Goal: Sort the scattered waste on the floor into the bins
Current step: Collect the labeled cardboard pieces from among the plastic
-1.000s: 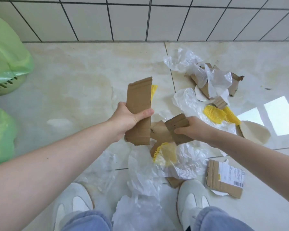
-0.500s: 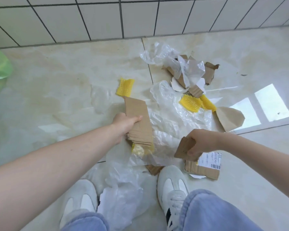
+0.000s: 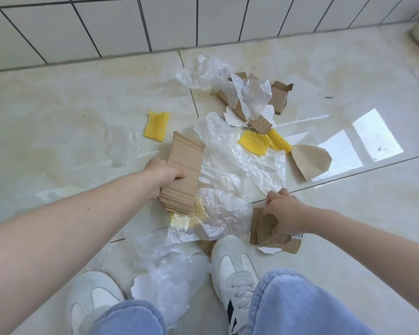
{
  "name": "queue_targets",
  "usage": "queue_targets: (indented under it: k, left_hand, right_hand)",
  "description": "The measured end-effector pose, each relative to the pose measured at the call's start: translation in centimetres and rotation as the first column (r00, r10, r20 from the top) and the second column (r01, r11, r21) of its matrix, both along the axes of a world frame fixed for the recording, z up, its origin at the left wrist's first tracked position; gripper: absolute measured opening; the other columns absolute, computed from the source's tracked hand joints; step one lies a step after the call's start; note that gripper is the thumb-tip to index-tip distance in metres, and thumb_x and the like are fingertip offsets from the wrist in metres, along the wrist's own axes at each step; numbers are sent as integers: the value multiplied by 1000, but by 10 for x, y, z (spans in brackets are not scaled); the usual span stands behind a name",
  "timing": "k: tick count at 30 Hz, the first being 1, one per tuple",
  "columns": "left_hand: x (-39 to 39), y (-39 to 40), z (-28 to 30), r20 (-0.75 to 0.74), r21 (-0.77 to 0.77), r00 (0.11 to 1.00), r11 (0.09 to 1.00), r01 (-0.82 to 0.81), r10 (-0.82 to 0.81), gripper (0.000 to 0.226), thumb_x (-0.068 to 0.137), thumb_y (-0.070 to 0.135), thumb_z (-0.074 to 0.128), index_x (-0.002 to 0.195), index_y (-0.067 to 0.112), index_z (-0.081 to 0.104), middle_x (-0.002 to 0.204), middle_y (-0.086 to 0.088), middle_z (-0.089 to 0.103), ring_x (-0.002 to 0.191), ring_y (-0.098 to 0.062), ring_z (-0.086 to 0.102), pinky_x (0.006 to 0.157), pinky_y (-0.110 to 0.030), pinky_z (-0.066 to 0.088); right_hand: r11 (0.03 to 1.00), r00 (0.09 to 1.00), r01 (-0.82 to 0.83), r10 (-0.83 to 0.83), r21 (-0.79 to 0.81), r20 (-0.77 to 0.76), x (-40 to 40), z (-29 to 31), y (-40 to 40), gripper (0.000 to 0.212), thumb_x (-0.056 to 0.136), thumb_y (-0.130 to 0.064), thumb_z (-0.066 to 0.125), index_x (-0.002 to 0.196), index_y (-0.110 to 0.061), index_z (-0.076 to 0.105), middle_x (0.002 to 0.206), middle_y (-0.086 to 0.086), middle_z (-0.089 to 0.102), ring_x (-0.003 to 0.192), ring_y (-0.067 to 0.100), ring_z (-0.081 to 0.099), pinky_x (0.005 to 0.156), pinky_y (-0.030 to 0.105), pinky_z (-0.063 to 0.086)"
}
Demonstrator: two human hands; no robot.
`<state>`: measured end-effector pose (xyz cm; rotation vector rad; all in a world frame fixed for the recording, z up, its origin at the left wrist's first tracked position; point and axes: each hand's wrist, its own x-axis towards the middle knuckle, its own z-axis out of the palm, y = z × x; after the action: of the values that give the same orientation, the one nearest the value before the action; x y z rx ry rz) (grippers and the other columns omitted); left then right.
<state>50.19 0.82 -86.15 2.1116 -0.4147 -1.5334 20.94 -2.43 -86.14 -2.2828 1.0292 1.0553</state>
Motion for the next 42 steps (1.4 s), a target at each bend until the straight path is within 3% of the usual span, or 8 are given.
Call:
queue_targets:
  k: [11, 14, 22, 25, 28, 31, 35, 42]
  left_hand:
    - [46, -20, 49, 69, -177, 997, 984, -25, 38, 20, 79, 7, 73, 97, 7, 65, 88, -8, 68, 69, -16, 64, 46, -23, 53]
    - [59, -20, 61, 119, -213, 993, 977, 8, 18, 23, 78, 11, 74, 99, 7, 66, 86, -6, 69, 71, -17, 66, 55, -25, 50]
    - [87, -6, 79, 58, -285, 995, 957, -63, 83, 27, 77, 11, 75, 101, 6, 66, 92, -10, 71, 76, -22, 69, 57, -28, 50]
    - [94, 1, 83, 53, -321, 993, 943, -84, 106, 19, 79, 13, 73, 96, 9, 66, 91, -9, 71, 75, -22, 69, 57, -29, 50]
    - [98, 11, 85, 31, -366, 989, 922, -126, 147, 8, 84, 13, 69, 91, 13, 65, 91, -6, 71, 73, -18, 68, 58, -28, 52]
    - [101, 18, 83, -18, -395, 975, 894, -212, 223, 9, 86, 11, 67, 94, 14, 64, 94, -4, 70, 77, -17, 68, 63, -30, 53]
    - [105, 21, 78, -8, -450, 945, 843, -296, 328, 26, 83, 9, 70, 107, 14, 64, 95, 0, 70, 83, -14, 68, 66, -29, 53]
    - [105, 16, 74, -1, -469, 911, 804, -365, 413, 18, 79, 13, 72, 94, 20, 64, 91, 0, 70, 76, -17, 67, 61, -27, 51]
  right_hand:
    - [925, 878, 374, -330, -67, 348, 34, 59, -46, 27, 78, -26, 73, 93, -4, 67, 94, 11, 62, 86, 24, 57, 71, 35, 45]
    - [846, 738, 533, -479, 26, 476, 45, 67, -52, 16, 77, -23, 75, 79, -10, 65, 75, 4, 60, 70, 18, 55, 58, 26, 42]
    - [639, 417, 706, -723, 304, 551, 70, 69, -57, 18, 78, -16, 75, 94, -11, 69, 95, 11, 72, 81, 20, 68, 79, 36, 58]
    - [778, 600, 593, -599, 207, 530, 78, 69, -50, 21, 81, -16, 70, 100, -14, 60, 89, 3, 65, 77, 17, 62, 59, 19, 51]
    - [904, 821, 416, -419, 95, 388, 77, 57, -42, 51, 80, -12, 66, 123, -25, 42, 89, 7, 59, 76, 22, 57, 59, 27, 44]
    - [930, 900, 355, -369, 101, 231, 65, 42, -35, 68, 77, -13, 68, 133, -27, 31, 85, 5, 54, 75, 20, 53, 64, 31, 42]
    - [966, 961, 243, -252, 93, 110, 46, 29, -25, 19, 75, -17, 69, 89, -26, 60, 87, -4, 58, 87, 19, 56, 66, 25, 44]
    - [986, 971, 165, -164, 8, 172, 20, -3, -20, 26, 69, -25, 75, 94, -21, 69, 138, -6, 30, 116, 30, 37, 95, 31, 33]
